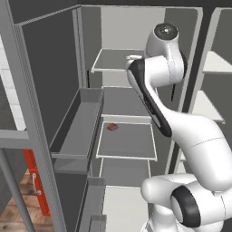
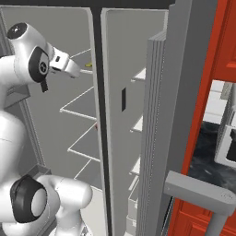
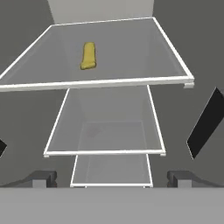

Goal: Retrieve the butter from the fridge and place it on a plate on the dining table. Then retrieve the butter knife by the fridge and place it near the plate.

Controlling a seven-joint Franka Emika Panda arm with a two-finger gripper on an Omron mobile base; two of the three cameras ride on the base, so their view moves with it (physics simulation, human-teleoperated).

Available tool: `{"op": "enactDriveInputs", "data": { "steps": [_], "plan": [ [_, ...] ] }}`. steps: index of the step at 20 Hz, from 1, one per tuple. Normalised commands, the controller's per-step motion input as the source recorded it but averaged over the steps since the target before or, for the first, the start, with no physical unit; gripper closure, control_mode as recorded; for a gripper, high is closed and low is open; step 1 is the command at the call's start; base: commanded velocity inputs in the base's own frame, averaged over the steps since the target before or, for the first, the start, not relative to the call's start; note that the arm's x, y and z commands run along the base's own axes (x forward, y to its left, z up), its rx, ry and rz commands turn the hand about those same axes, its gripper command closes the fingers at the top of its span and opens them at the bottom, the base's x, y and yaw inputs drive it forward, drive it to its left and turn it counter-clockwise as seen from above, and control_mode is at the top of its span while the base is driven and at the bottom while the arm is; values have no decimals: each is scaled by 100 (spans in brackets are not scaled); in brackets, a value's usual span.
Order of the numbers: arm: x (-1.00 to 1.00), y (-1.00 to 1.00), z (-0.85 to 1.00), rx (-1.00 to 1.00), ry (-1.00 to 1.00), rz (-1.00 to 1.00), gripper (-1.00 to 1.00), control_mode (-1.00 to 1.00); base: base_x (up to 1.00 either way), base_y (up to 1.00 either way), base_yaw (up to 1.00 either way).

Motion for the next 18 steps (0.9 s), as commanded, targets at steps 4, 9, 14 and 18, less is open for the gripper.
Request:
{"op": "enactDriveInputs", "data": {
  "steps": [4, 9, 14, 18],
  "plan": [
    [20, 0, 36, -13, -8, 0, -100, -100, 0, 0, 0],
    [20, -7, 4, 4, 0, 0, -100, -100, 0, 0, 0],
    [38, -1, -2, 0, -1, 0, -100, -100, 0, 0, 0],
    [54, -4, -22, 0, 0, 0, -100, -100, 0, 0, 0]
  ]
}}
